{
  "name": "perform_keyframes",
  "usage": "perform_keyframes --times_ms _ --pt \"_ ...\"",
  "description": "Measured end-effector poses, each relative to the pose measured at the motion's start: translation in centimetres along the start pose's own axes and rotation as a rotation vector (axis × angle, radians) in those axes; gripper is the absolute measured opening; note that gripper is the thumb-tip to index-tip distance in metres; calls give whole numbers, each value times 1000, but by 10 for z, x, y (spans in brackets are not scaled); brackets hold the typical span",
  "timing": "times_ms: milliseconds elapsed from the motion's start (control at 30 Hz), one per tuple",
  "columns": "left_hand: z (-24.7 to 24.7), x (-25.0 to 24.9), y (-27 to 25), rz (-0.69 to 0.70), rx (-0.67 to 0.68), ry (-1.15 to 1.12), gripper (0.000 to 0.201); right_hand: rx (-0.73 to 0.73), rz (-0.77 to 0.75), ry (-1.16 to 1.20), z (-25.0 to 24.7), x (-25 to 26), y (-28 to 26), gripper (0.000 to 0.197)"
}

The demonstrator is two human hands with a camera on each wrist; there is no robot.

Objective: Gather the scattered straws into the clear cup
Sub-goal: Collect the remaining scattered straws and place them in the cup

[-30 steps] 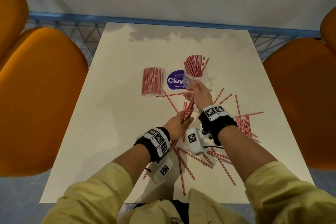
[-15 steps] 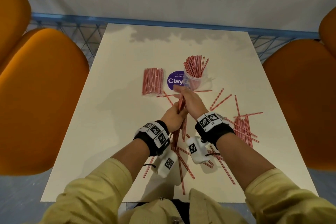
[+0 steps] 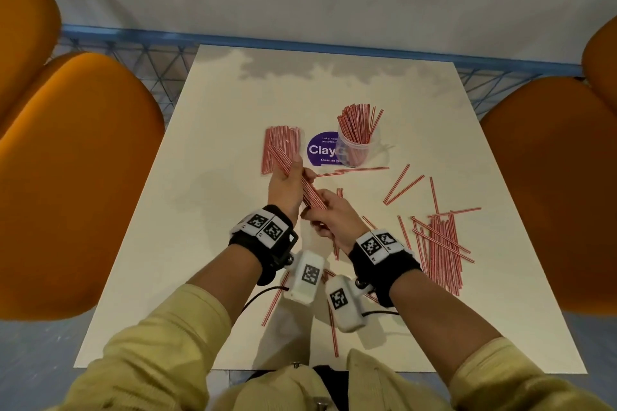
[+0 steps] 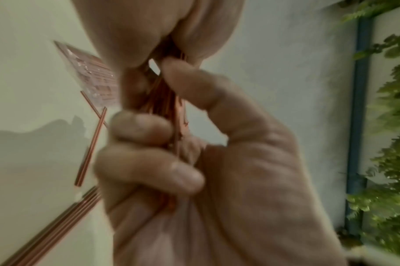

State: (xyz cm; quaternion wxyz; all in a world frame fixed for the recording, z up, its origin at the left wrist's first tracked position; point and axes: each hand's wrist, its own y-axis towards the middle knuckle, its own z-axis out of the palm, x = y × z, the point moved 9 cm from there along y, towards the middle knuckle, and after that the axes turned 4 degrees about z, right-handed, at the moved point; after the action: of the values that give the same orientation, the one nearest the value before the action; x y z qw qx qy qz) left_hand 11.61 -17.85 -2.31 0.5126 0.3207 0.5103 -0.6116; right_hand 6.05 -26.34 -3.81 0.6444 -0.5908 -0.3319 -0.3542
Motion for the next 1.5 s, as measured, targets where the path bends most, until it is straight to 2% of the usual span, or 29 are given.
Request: perform_keyframes --times_ms 167,267,367,433,500,600,733,800,933,1033,1133,1200,1300,1400,1433,1500 --pt "7 14 -7 -135 49 70 13 -152 -165 -397 -7 22 4 16" --pt "11 12 -11 -145 88 81 11 -211 -240 -455 -11 27 3 7" --pt "17 6 -10 -85 145 125 8 -168 -297 -466 -8 27 4 26" --pt "16 -9 -5 22 100 185 8 -142 -318 -495 -7 28 5 19" --pt "9 -28 3 142 8 217 17 -113 -308 -530 -7 28 6 8" --pt "6 -53 14 271 -58 260 34 -81 -288 -529 -8 29 6 13" --pt "17 -64 20 399 -36 459 24 -112 -261 -508 -16 34 11 5" --pt "26 -62 20 414 -5 487 22 -140 -232 -484 -23 36 15 9" --pt "42 -59 20 437 70 522 10 -225 -155 -406 -40 38 19 29" --pt "50 -52 28 393 115 509 29 -263 -160 -419 -46 49 20 29" --pt "57 -55 39 401 73 470 31 -274 -216 -475 -49 64 22 14" --pt "64 -62 47 427 34 493 28 -299 -244 -470 -57 74 24 18" --pt "71 -78 62 479 -59 467 22 -419 -302 -485 -83 88 27 28" --pt "78 -93 83 509 -116 416 10 -706 -257 -499 -130 91 31 41" --pt "83 -96 89 521 -122 410 9 -758 -228 -467 -143 89 34 43" --pt "93 -98 100 550 -118 421 12 -765 -164 -432 -157 83 45 50"
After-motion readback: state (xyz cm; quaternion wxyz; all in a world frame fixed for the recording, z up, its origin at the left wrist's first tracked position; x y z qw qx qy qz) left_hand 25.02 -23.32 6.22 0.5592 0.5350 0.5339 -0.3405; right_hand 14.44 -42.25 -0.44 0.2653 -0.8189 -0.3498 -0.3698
